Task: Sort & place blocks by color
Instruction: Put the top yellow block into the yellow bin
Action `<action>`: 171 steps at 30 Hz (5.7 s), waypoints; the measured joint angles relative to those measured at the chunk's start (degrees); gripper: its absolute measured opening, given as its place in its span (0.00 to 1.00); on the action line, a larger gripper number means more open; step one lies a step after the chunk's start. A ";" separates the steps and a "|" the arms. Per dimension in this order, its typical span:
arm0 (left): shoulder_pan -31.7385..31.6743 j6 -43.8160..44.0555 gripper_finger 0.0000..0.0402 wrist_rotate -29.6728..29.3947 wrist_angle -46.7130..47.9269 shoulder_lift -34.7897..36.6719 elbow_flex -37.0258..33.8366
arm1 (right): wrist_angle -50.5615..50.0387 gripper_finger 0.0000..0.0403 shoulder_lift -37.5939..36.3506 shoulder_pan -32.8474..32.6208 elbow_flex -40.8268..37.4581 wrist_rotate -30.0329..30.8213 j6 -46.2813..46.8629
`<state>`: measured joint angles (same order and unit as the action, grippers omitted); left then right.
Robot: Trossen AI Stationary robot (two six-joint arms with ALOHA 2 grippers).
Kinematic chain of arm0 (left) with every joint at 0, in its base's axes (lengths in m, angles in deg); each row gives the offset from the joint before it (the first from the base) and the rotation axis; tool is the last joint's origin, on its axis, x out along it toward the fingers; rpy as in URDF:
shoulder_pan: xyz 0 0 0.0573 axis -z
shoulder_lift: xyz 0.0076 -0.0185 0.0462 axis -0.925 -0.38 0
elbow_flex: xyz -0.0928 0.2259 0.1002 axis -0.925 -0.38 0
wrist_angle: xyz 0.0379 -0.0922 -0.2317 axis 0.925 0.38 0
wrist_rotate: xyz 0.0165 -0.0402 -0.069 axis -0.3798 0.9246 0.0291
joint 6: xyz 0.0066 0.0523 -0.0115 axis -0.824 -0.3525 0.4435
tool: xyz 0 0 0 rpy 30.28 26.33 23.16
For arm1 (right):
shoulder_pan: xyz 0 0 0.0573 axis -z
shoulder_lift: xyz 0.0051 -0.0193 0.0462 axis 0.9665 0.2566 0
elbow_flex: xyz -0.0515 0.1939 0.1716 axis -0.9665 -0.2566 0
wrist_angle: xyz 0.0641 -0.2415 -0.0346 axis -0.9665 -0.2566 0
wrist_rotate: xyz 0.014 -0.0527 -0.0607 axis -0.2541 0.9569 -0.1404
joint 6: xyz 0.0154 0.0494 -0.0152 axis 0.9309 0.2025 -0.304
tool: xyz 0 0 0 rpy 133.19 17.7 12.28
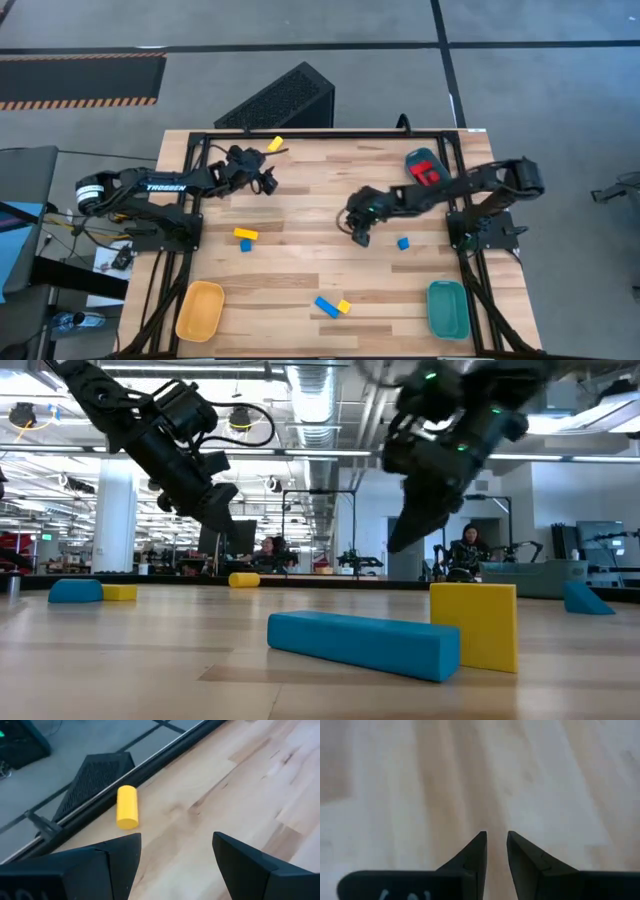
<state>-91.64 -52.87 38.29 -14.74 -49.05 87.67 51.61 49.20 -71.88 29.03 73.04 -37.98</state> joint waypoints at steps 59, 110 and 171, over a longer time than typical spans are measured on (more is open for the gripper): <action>-20.59 1.57 0.40 19.70 5.65 -23.01 19.34 | 61.86 0.24 -4.12 1.70 -24.11 -0.88 1.31; -6.23 -13.60 0.26 22.30 5.35 -27.04 28.19 | 52.76 0.24 -4.11 -4.25 -24.09 15.01 6.14; 82.81 109.39 0.29 32.23 64.48 -1.87 26.36 | 57.57 0.24 -4.12 5.98 -20.51 10.96 -8.17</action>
<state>-8.84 56.53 70.53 49.75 -50.92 114.03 109.18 45.09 -65.90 8.52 84.00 -46.15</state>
